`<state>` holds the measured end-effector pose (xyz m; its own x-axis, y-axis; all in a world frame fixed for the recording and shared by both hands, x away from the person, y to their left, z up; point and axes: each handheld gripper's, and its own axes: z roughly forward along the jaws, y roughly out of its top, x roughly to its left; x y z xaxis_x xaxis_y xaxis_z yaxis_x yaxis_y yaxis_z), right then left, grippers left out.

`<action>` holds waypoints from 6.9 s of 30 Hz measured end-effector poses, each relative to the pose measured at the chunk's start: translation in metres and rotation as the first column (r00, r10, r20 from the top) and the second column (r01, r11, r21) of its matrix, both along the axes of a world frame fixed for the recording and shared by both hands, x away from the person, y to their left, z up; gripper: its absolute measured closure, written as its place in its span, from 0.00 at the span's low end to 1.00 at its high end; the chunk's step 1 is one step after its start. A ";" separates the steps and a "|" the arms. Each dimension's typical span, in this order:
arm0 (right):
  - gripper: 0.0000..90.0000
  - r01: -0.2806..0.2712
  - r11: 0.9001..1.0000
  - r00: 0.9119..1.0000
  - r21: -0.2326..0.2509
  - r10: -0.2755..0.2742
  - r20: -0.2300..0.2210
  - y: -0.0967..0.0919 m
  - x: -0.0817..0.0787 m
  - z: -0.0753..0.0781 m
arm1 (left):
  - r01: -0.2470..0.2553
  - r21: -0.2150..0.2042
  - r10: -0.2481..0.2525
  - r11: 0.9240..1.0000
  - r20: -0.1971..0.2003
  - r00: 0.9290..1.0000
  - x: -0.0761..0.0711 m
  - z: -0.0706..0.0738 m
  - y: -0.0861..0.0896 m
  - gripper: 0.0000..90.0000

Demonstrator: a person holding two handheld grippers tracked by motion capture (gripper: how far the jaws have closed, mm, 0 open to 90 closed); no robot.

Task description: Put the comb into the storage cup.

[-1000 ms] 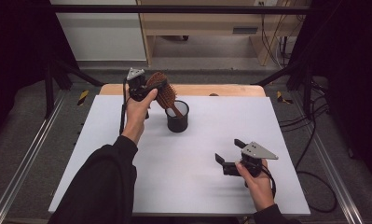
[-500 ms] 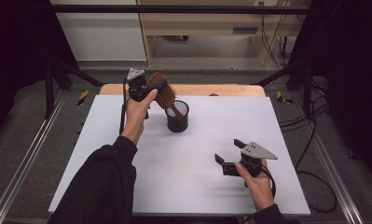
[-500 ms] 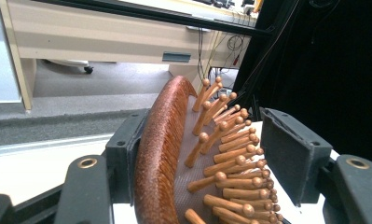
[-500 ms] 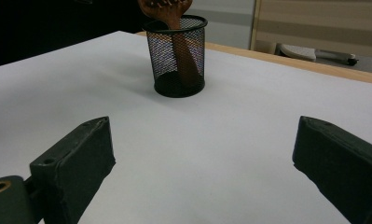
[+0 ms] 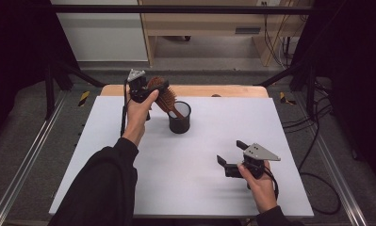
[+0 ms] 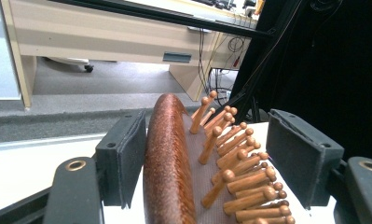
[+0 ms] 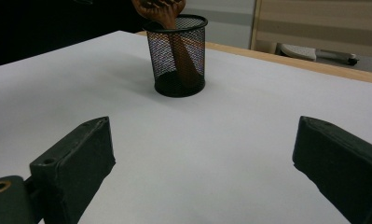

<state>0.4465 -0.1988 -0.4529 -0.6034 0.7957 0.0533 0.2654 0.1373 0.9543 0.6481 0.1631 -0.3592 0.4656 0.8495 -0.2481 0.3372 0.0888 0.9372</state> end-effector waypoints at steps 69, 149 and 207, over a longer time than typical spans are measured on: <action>0.04 0.003 1.000 1.000 0.012 -0.003 -0.010 0.001 0.003 -0.002 | -0.054 0.036 0.048 0.998 0.146 0.988 -0.050 0.009 0.015 0.03; 0.05 0.140 0.989 0.987 0.044 -0.143 0.068 -0.047 -0.020 0.019 | -0.068 0.062 0.049 0.996 0.263 0.964 -0.204 -0.024 0.148 0.02; 0.05 0.060 0.998 0.994 0.015 -0.061 0.095 -0.046 -0.027 -0.007 | 0.040 0.071 -0.056 0.997 0.248 0.967 -0.243 -0.079 0.149 0.03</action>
